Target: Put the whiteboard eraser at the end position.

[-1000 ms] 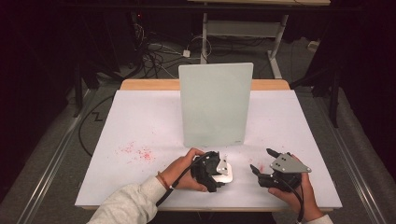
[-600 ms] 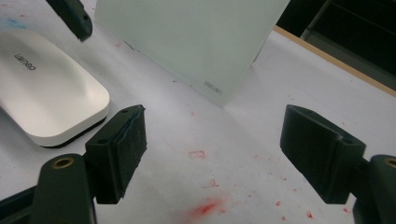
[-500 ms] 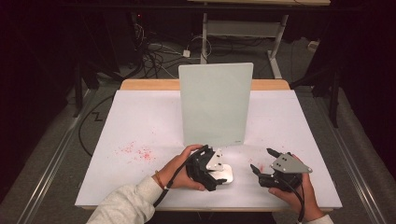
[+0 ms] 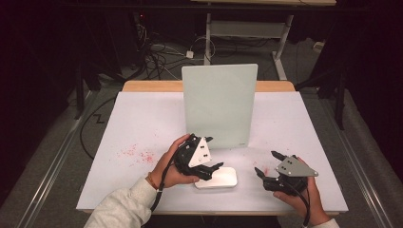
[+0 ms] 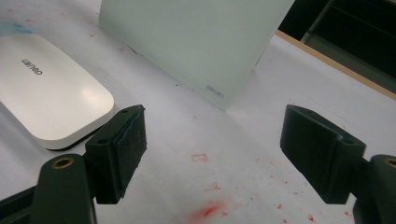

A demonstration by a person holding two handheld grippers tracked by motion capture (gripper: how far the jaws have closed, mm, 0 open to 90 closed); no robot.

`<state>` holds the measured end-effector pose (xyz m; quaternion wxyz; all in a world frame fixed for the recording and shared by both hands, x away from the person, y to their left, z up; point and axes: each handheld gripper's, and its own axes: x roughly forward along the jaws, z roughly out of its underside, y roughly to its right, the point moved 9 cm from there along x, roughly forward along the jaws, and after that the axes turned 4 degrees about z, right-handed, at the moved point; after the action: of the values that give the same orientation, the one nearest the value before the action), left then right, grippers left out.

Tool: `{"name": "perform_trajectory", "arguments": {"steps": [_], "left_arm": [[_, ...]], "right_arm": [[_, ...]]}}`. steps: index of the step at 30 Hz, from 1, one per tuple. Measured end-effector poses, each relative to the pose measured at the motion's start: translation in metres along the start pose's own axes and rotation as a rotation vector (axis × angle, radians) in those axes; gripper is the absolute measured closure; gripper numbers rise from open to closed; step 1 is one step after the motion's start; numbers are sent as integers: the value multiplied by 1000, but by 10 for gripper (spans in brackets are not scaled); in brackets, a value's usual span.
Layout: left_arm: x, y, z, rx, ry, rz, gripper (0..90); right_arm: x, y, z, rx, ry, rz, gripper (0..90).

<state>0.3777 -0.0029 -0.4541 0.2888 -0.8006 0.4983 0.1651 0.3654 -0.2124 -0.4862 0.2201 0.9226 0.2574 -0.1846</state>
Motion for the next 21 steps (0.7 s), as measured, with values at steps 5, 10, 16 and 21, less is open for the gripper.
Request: {"name": "perform_trajectory", "arguments": {"steps": [5, 10, 16, 21], "left_arm": [[-6, -3, 3, 7, 14, -37, 183], [-13, -8, 6, 12, 32, -79, 183], [-26, -17, 12, 6, 42, -132, 174], [-37, -23, 18, 2, 31, -162, 174]], "right_arm": [[0, -1, 0, -1, -1, 0, 232], [-1, -1, -1, -2, 4, -3, 232], [-2, -2, -3, -6, 9, -1, 232], [-3, -3, -5, -5, 15, -2, 231]]}}
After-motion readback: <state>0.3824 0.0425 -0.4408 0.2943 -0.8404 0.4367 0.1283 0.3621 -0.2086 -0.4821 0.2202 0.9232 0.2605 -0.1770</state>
